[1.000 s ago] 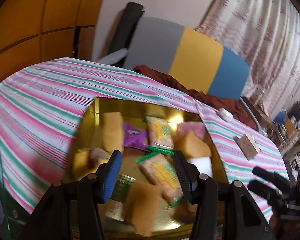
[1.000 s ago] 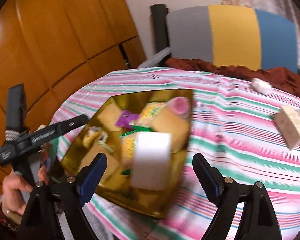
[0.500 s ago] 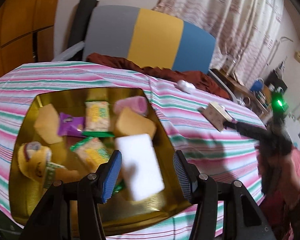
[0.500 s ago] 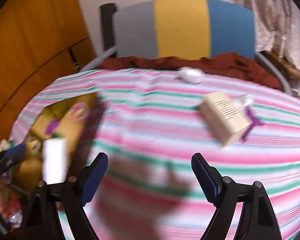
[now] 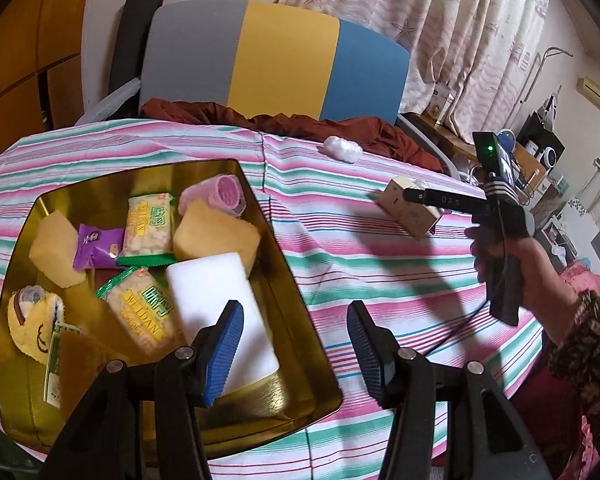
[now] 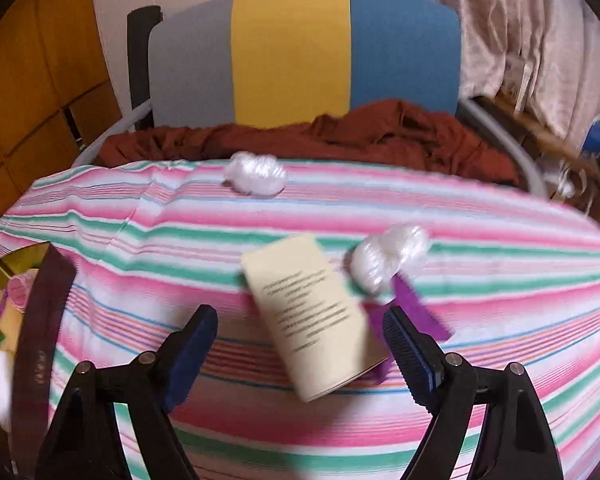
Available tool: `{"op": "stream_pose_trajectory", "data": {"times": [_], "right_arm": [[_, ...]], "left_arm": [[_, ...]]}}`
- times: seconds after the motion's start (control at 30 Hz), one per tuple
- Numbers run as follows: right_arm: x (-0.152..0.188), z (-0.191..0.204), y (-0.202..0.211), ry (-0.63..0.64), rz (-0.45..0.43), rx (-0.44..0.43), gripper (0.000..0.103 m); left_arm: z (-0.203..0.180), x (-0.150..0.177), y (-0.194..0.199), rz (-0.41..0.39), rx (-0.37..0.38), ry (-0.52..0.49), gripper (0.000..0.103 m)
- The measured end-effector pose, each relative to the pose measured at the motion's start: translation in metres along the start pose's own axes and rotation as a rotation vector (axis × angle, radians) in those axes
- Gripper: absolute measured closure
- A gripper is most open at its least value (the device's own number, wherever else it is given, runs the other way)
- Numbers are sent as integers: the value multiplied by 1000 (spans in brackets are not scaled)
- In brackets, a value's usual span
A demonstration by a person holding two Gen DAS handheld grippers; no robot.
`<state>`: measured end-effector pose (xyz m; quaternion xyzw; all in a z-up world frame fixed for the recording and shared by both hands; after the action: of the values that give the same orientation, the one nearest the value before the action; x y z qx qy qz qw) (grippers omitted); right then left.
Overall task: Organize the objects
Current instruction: 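Move the right tool to the purple packet while the left tool approaches the cream box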
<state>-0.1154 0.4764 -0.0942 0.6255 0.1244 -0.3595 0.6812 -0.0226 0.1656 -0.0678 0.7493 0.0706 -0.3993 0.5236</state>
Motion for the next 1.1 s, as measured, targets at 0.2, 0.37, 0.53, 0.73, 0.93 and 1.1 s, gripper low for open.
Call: {"op": "stream_pose_trajectory", "data": {"times": [0.2,0.37,0.53,0.73,0.93,1.1], "right_arm": [[21,31,37,-37,21,-264,19],[7,-1,48,-9,-90,-123,18],[-15,-21,11,-40,-51,-51,18],[6,-1,-7,-96,71,-173,17],[12,-13,37,-143,-38,-234,19],[1,-76,43,-172,-129,42,18]], "left_arm": [[-14,-5,-7,8,25,-19,48],[-27,-3,-15,28,49,-29,48],[-37,-3,-13,32,48,-58,48],[-32,-6,-13,32,35,-41,48],[-38,-6,-21,46,55,-45,48],[-45,-7,-25,49,66,-57,48]]}}
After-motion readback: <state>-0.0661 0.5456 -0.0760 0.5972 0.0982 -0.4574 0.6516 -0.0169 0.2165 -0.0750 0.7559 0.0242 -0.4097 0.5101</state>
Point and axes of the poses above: each gripper's, at about its wrist camera, not at the fingertips, and y roughly against the way its jaws point, z to its left, x to its underside, the point moved 6 cm from there along -y, roughly the way its jaws point, and after that the axes turned 9 degrees about -y, right-handed, at the moved point
